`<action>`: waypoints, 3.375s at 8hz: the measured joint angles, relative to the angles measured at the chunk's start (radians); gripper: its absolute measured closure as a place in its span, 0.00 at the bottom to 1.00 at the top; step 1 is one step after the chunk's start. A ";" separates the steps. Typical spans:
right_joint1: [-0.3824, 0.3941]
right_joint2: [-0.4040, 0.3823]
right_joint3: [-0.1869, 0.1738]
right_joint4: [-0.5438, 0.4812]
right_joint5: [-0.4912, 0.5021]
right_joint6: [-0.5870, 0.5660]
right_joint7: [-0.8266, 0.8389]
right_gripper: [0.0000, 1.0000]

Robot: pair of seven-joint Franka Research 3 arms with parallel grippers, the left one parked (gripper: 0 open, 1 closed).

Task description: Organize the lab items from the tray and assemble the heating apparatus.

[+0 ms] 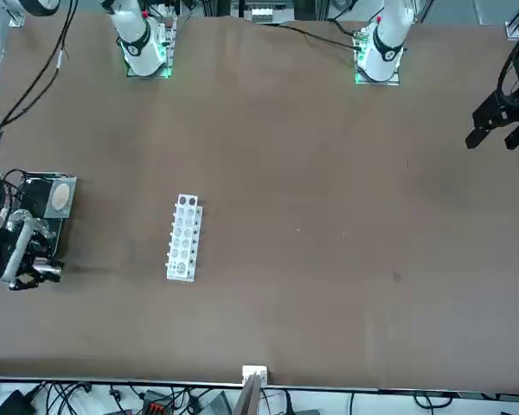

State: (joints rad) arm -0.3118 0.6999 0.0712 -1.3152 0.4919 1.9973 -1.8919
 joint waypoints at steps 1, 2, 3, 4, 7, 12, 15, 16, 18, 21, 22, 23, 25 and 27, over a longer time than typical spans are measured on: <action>0.001 -0.007 0.018 0.000 0.095 -0.045 0.000 0.78; 0.001 -0.009 0.046 0.000 0.156 -0.087 0.000 0.78; 0.002 -0.009 0.088 0.000 0.181 -0.108 0.001 0.78; 0.004 -0.009 0.130 0.000 0.210 -0.112 0.001 0.78; 0.005 -0.008 0.202 -0.011 0.388 -0.149 -0.022 0.78; 0.042 0.072 0.243 -0.053 0.739 -0.211 -0.116 0.78; 0.091 0.123 0.243 -0.059 0.871 -0.242 -0.210 0.78; 0.096 0.133 0.243 -0.060 0.877 -0.243 -0.224 0.78; 0.096 0.162 0.242 -0.060 0.894 -0.251 -0.256 0.78; 0.093 0.185 0.240 -0.060 0.897 -0.256 -0.284 0.78; 0.092 0.190 0.240 -0.060 0.897 -0.256 -0.287 0.78; 0.092 0.194 0.240 -0.060 0.897 -0.256 -0.292 0.78; 0.090 0.202 0.237 -0.060 0.897 -0.256 -0.312 0.78; 0.089 0.212 0.233 -0.060 0.897 -0.258 -0.332 0.78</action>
State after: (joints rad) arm -0.2230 0.9123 0.3038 -1.3753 1.3892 1.7391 -2.2241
